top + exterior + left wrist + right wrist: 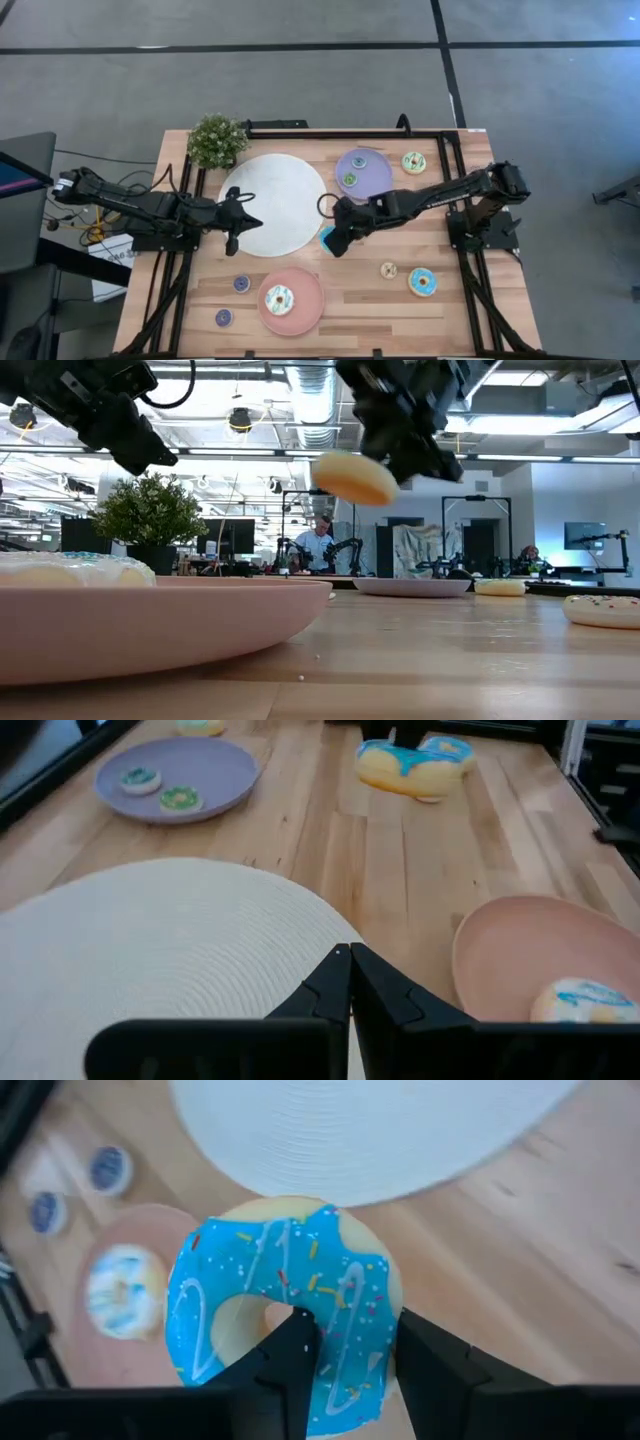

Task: Pick & Place donuts
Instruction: Put the large blue donut on the pink plate

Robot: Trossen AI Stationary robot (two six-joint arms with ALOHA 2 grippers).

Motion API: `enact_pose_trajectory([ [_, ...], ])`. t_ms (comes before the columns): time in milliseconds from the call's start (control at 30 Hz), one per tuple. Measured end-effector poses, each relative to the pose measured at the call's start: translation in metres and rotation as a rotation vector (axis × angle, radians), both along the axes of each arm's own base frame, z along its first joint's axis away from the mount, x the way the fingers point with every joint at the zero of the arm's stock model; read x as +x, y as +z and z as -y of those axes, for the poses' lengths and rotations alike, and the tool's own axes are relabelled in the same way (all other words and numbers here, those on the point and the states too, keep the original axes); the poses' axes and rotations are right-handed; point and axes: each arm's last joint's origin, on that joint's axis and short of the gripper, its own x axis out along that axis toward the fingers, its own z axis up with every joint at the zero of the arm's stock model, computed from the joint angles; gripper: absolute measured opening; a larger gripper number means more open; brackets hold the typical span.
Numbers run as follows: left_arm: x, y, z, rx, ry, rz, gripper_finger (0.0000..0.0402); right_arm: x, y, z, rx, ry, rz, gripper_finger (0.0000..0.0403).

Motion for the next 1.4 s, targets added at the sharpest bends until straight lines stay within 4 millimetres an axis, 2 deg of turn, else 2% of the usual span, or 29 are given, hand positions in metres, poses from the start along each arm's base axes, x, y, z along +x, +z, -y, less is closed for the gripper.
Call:
enact_pose_trajectory([
  [200, -0.010, 0.008, 0.002, 0.034, -0.092, 0.050, 0.0000, 0.036, 0.013, -0.029, 0.038, -0.025, 0.074, 0.0119],
  [433, -0.028, 0.011, 0.001, 0.004, -0.129, 0.052, 0.0000, 0.081, 0.006, -0.066, 0.086, -0.077, -0.004, 0.0119],
  [633, -0.038, 0.008, 0.000, -0.014, -0.178, 0.008, 0.0000, 0.109, -0.010, -0.085, 0.093, -0.153, -0.107, 0.0119],
  [767, -0.040, 0.005, -0.001, -0.029, -0.178, -0.029, 0.0000, 0.117, -0.027, -0.093, 0.089, -0.202, -0.198, 0.0119],
  [1033, -0.041, 0.004, -0.001, -0.003, -0.198, -0.037, 0.0000, 0.123, -0.046, -0.100, 0.100, -0.274, -0.281, 0.0119],
  [1400, -0.041, 0.003, -0.001, 0.017, -0.206, -0.048, 0.0000, 0.124, -0.045, -0.104, 0.156, -0.248, -0.287, 0.0118],
])
